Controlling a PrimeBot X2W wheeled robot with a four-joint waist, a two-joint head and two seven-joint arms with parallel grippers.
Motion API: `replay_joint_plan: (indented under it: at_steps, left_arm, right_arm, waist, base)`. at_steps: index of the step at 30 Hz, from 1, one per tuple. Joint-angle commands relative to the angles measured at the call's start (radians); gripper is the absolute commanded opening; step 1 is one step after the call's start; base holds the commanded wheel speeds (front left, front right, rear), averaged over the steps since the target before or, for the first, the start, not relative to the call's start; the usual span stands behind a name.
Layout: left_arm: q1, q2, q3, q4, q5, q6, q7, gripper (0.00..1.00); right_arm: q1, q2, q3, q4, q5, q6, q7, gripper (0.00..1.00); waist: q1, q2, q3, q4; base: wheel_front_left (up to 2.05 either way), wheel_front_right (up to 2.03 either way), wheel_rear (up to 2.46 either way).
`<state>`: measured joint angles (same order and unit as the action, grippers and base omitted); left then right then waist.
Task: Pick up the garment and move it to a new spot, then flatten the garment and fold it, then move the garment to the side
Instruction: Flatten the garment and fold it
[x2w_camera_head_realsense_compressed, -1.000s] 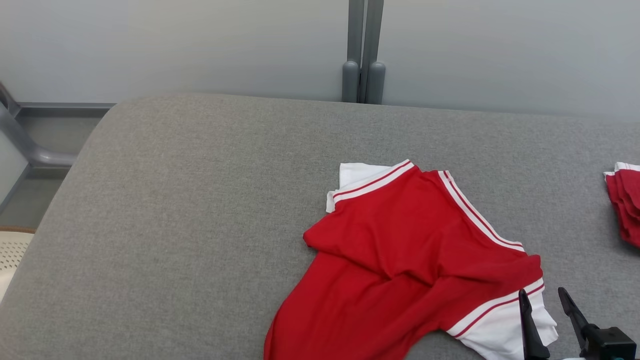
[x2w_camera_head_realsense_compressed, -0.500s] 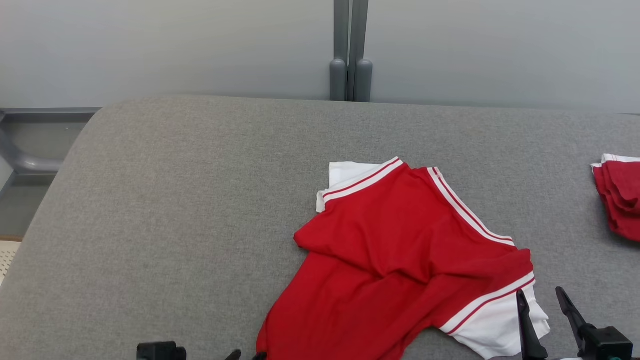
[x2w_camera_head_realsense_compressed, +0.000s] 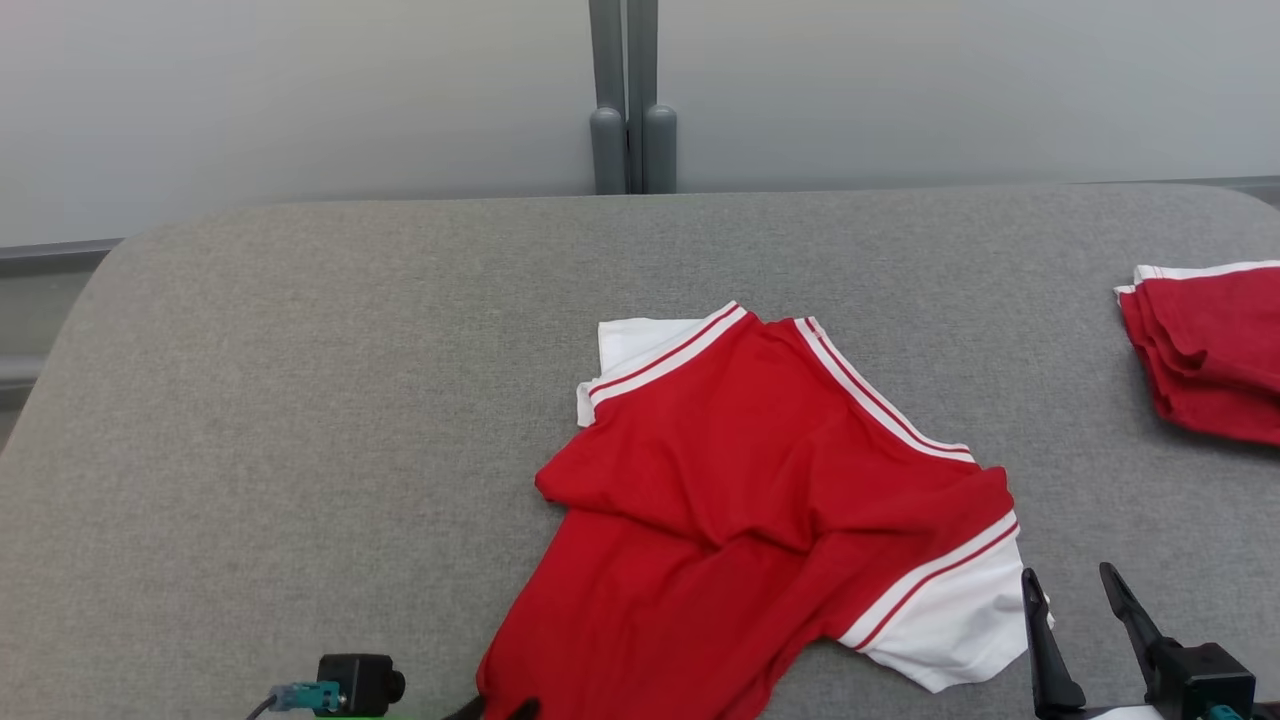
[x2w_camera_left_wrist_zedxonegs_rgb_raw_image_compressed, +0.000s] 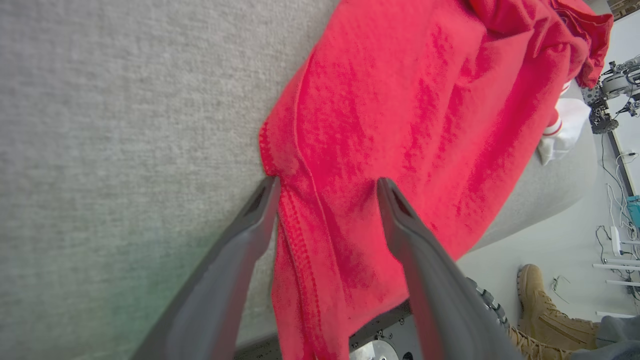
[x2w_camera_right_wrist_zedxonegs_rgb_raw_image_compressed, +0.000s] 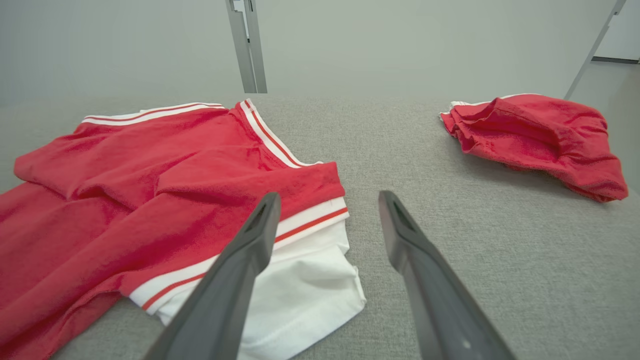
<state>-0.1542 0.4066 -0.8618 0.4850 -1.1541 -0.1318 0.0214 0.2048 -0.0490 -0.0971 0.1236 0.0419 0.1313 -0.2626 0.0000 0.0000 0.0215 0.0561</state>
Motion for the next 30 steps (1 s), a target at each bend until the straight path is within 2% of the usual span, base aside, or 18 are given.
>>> replay_joint_plan:
  at_steps: [1, 6, 10, 11, 12, 13, 16, 21, 30]
  left_arm:
    - [-0.02, 0.003, 0.011, 0.032, 0.013, 0.009, -0.016, 1.0]
    - [-0.031, 0.017, -0.001, 0.1, 0.05, 0.021, -0.044, 1.0]
    - [-0.015, -0.016, -0.038, 0.112, 0.03, 0.011, 0.0, 1.0]
    - [-0.007, -0.032, -0.05, 0.108, 0.017, 0.008, 0.012, 0.81]
    - [-0.005, -0.043, -0.055, 0.104, 0.006, 0.006, 0.019, 0.33]
    - [-0.005, -0.053, -0.067, 0.099, -0.004, 0.004, 0.031, 0.0]
    - [-0.017, -0.059, -0.09, 0.04, -0.027, 0.0, 0.028, 0.0]
    - [-0.105, 0.007, -0.068, -0.006, -0.035, 0.002, -0.049, 0.0]
    - [-0.276, 0.046, -0.048, 0.056, 0.011, 0.002, -0.129, 0.0]
  right_arm:
    - [-0.006, -0.003, -0.005, -0.005, 0.0, -0.001, -0.003, 1.0]
    - [-0.008, -0.003, -0.005, -0.004, 0.002, -0.001, -0.003, 1.0]
    - [-0.01, -0.003, -0.006, -0.005, 0.006, -0.001, -0.003, 1.0]
    - [-0.009, -0.003, -0.006, -0.004, 0.006, -0.001, -0.003, 1.0]
    - [-0.01, -0.003, -0.004, -0.003, 0.007, -0.001, -0.003, 1.0]
    - [-0.012, -0.003, -0.002, -0.002, 0.008, -0.001, -0.003, 1.0]
    - [-0.02, -0.003, 0.001, 0.001, 0.012, -0.001, -0.003, 1.0]
    - [-0.027, -0.003, 0.002, 0.003, 0.017, -0.001, -0.003, 1.0]
    - [-0.036, -0.003, 0.009, 0.011, 0.019, -0.001, -0.003, 1.0]
  waist:
    - [0.0, 0.0, 0.012, -0.021]
    - [0.0, 0.0, 0.018, -0.041]
    - [0.0, 0.0, 0.023, -0.046]
    - [0.0, 0.0, 0.024, -0.046]
    - [0.0, 0.0, 0.025, -0.046]
    - [0.0, 0.0, 0.027, -0.046]
    - [0.0, 0.0, 0.031, -0.044]
    - [0.0, 0.0, 0.035, -0.04]
    - [0.0, 0.0, 0.041, -0.037]
  base:
    - [0.0, 0.0, 0.0]
    - [0.0, 0.0, 0.0]
    - [0.0, 0.0, 0.0]
    - [0.0, 0.0, 0.0]
    - [0.0, 0.0, 0.0]
    - [0.0, 0.0, 0.0]
    - [0.0, 0.0, 0.0]
    - [0.0, 0.0, 0.0]
    - [0.0, 0.0, 0.0]
